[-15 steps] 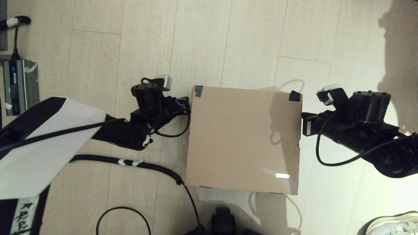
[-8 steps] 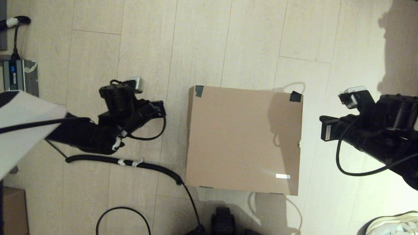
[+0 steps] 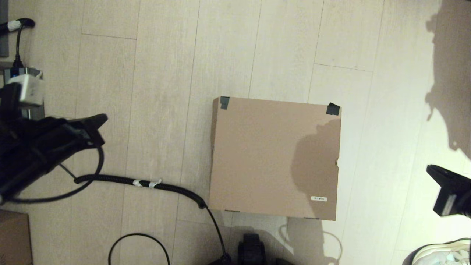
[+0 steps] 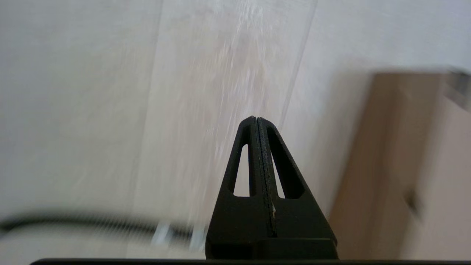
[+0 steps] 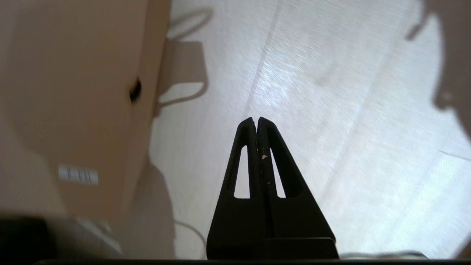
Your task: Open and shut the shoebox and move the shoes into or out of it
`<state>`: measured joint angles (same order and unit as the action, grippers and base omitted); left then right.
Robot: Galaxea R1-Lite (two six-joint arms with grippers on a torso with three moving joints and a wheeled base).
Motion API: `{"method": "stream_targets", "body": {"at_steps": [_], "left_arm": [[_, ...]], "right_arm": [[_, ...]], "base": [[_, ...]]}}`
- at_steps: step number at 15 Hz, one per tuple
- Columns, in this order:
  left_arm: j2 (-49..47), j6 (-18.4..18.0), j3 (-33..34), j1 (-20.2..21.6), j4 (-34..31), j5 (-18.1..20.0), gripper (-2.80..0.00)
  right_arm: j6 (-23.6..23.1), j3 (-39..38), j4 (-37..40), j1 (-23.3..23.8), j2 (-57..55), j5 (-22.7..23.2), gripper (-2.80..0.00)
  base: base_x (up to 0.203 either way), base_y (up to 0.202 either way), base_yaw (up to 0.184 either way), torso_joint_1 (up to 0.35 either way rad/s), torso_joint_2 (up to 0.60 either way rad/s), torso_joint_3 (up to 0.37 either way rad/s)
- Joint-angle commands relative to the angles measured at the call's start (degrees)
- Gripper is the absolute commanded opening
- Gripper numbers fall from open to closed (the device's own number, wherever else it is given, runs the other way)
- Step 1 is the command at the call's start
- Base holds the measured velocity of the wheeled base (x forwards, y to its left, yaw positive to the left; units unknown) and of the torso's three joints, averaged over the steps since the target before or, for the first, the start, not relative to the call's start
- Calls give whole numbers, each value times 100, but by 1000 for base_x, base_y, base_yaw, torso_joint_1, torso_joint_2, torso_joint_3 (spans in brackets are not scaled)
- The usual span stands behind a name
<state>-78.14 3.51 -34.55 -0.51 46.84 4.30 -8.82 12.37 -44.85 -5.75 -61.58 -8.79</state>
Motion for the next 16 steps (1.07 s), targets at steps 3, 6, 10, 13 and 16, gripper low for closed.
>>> {"method": "stream_targets", "body": {"at_steps": [3, 6, 10, 13, 16], "left_arm": [[3331, -227, 2057, 196, -505, 76, -280], [5312, -518, 2920, 246, -2470, 122, -280], [7296, -784, 3155, 129, -4886, -142, -280], [7830, -1317, 3392, 52, -4731, -121, -280], [7814, -1291, 3450, 46, -4624, -136, -280]], "right_arm": [[-201, -907, 1068, 2, 2852, 96, -280], [-400, -1082, 3005, 3, 4449, 619, -280], [25, -1117, 4877, 4, 4568, 1104, -280], [481, -1235, 4190, 4, 4576, 854, -280], [201, -1062, 5072, 390, 4567, 941, -280]], "base": [[0, 0, 0, 0, 0, 0], [0, 0, 0, 0, 0, 0], [0, 0, 0, 0, 0, 0], [0, 0, 0, 0, 0, 0], [0, 0, 0, 0, 0, 0]]}}
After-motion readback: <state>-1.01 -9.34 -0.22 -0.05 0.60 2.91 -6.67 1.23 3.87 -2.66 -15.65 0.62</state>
